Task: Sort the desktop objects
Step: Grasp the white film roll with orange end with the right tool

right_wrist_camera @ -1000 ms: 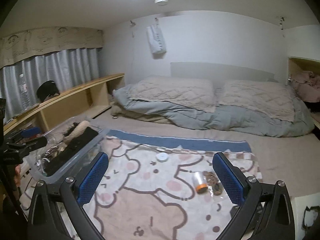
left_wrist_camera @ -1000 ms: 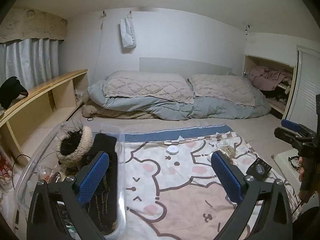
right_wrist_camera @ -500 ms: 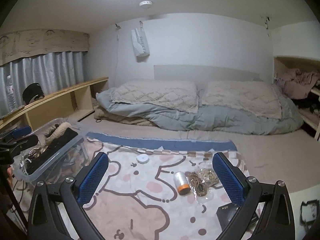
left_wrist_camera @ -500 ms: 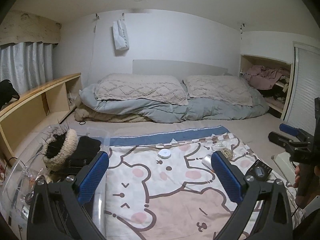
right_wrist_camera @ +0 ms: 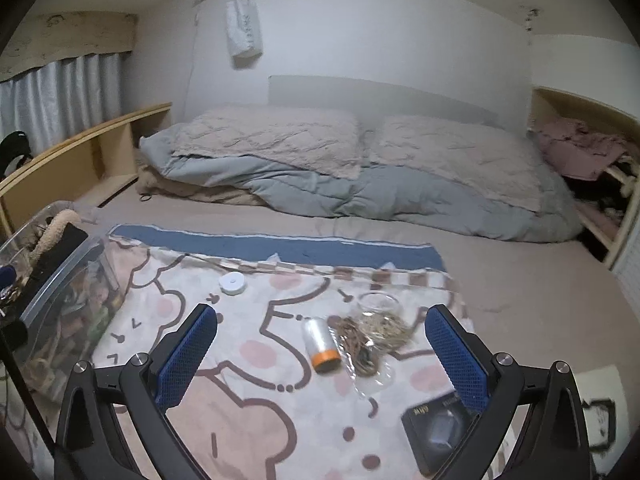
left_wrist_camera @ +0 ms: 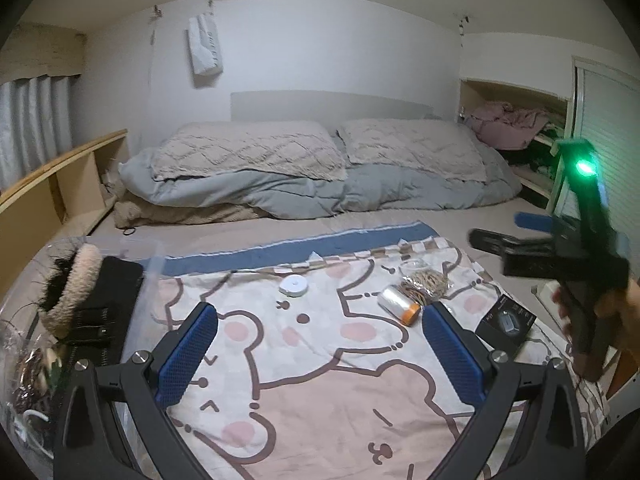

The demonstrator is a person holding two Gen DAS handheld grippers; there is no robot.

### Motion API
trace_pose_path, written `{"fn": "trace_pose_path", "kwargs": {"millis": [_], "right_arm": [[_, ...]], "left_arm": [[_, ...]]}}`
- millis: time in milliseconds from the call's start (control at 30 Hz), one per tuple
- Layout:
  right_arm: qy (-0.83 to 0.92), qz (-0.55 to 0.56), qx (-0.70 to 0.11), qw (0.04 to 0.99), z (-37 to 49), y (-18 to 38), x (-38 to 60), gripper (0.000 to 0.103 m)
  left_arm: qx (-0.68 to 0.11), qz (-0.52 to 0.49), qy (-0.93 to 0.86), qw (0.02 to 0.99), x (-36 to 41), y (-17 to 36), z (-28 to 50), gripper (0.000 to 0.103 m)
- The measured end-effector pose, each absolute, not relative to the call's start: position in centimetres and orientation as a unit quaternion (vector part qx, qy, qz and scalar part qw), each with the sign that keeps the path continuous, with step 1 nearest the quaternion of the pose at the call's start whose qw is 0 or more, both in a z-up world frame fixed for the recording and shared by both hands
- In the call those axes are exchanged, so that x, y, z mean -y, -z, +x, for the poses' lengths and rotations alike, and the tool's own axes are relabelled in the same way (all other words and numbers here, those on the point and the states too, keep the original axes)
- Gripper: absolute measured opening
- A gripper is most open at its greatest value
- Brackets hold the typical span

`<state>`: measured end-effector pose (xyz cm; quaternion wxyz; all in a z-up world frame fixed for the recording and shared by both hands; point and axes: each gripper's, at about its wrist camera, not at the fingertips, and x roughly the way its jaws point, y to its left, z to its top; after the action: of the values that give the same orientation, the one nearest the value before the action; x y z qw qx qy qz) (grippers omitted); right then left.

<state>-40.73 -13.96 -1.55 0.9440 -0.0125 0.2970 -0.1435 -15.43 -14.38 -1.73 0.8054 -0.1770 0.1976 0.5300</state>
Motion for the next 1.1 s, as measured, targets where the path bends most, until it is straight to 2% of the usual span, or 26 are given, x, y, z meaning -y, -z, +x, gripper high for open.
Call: {"fn": "trace_pose_path", "kwargs": {"millis": [300, 333, 367, 433, 900, 933, 967, 1100], "right_arm": [[0.148, 0.002, -0.388, 0.910, -33.0, 8.1, 18.6, 0.103], [0.146, 0.010, -0.398, 0.906, -32.5, 9.0, 19.0, 0.095], [0.143, 0.018, -0.411, 0.900, -32.1, 9.9, 19.4, 0.079], [0.138, 0.024, -0.446, 0.884, -31.1, 12.3, 20.1, 0.063], [0.109, 0.023, -0.535, 0.838, -26.6, 21.1, 21.1, 0.061], [0.112, 0.017, -0.538, 0.835, -26.4, 21.4, 21.0, 0.059], [0.116, 0.001, -0.543, 0.832, -26.2, 21.9, 20.8, 0.049], [0.103, -0.041, -0.539, 0.835, -26.6, 22.1, 19.8, 0.045]], "left_arm": [[-0.232, -0.179, -0.497, 0.817, 12.9, 3.9, -13.2, 0.103], [-0.236, -0.179, -0.492, 0.819, 12.8, 4.3, -13.0, 0.103], [-0.241, -0.180, -0.486, 0.821, 12.6, 4.7, -12.9, 0.103], [-0.254, -0.185, -0.469, 0.825, 12.1, 5.6, -12.4, 0.103], [-0.293, -0.231, -0.457, 0.808, 9.3, 9.8, -11.4, 0.103], [-0.293, -0.234, -0.455, 0.808, 9.1, 10.0, -11.5, 0.103], [-0.293, -0.237, -0.453, 0.808, 9.0, 10.1, -11.5, 0.103], [-0.287, -0.250, -0.450, 0.808, 8.6, 10.2, -11.8, 0.103]]}}
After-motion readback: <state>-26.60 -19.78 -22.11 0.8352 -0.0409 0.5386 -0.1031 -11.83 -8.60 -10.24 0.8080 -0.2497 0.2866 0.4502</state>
